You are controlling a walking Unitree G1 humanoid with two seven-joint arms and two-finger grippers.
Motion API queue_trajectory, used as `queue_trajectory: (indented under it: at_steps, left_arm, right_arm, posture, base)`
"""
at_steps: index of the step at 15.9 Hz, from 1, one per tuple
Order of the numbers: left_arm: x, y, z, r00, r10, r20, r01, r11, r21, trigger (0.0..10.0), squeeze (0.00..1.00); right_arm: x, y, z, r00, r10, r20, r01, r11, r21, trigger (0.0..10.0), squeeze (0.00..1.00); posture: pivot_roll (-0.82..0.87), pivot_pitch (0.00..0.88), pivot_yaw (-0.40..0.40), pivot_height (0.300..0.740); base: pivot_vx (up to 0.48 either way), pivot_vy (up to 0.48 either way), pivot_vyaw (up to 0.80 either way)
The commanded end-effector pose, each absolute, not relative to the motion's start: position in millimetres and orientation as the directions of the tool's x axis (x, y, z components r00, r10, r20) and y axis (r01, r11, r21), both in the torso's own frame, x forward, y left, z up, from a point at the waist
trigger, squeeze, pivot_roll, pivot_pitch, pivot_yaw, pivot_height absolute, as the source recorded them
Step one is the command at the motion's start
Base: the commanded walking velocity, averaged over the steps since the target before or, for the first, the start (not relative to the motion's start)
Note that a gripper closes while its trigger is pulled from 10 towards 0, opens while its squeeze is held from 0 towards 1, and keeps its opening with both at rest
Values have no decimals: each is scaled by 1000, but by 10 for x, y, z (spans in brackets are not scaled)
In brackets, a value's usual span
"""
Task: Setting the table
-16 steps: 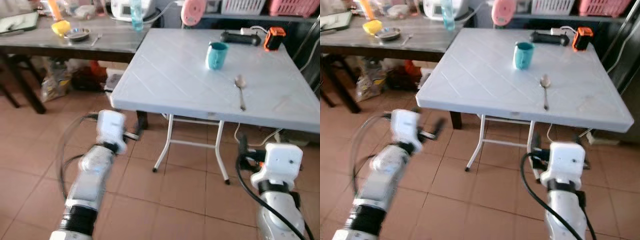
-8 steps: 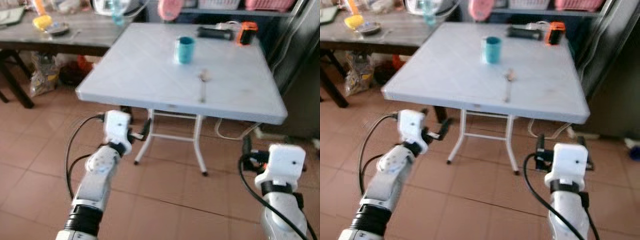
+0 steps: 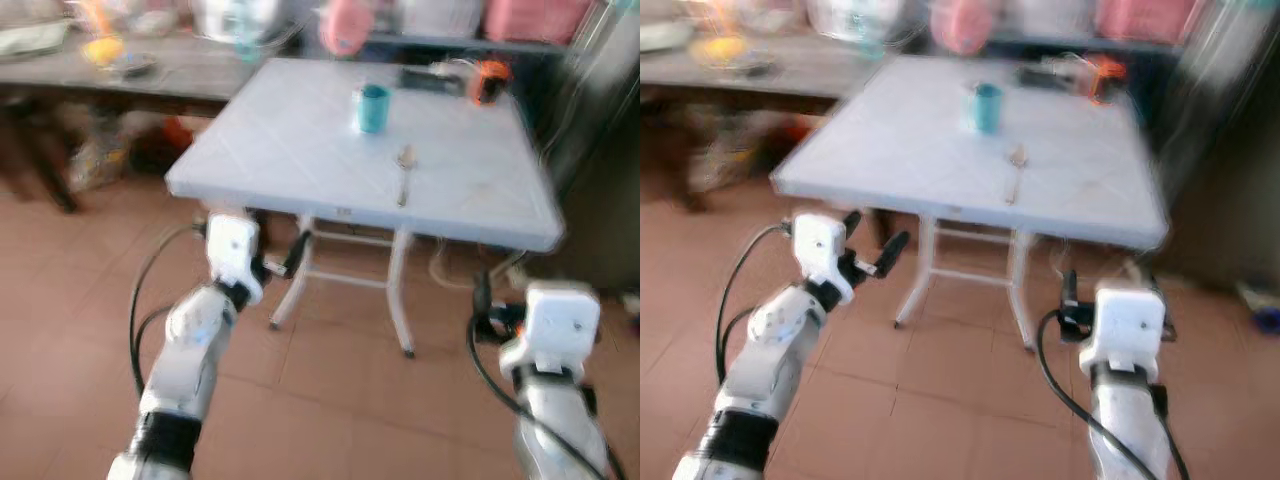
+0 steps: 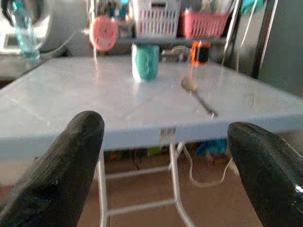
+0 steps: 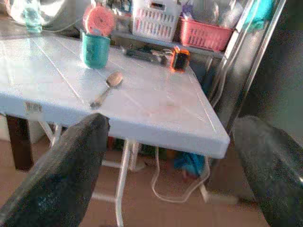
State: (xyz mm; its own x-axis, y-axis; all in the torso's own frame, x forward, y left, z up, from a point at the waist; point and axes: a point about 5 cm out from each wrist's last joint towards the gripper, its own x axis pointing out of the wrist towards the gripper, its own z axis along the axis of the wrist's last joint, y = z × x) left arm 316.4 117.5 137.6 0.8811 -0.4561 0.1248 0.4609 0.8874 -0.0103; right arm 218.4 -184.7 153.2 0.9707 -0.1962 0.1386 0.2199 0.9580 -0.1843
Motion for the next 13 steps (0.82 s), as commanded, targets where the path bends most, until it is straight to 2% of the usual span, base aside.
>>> queue_trajectory:
  at_steps: [1, 13]
  left_arm:
    - [3180, 1201, 1419, 878, -461, 130, 464, 886, 10, 10000, 0]
    - [3145, 1179, 1413, 838, -535, 106, 533, 845, 46, 10000, 0]
  right_arm:
    - [2171, -1833, 1556, 968, -202, 149, 227, 958, -176, 10000, 0]
    - [2152, -1791, 1545, 967, -209, 143, 231, 960, -159, 10000, 0]
  posture:
    - [5, 93, 21, 740]
    - [4, 109, 32, 740]
  base:
    - [480, 0, 0]
    - [480, 0, 0]
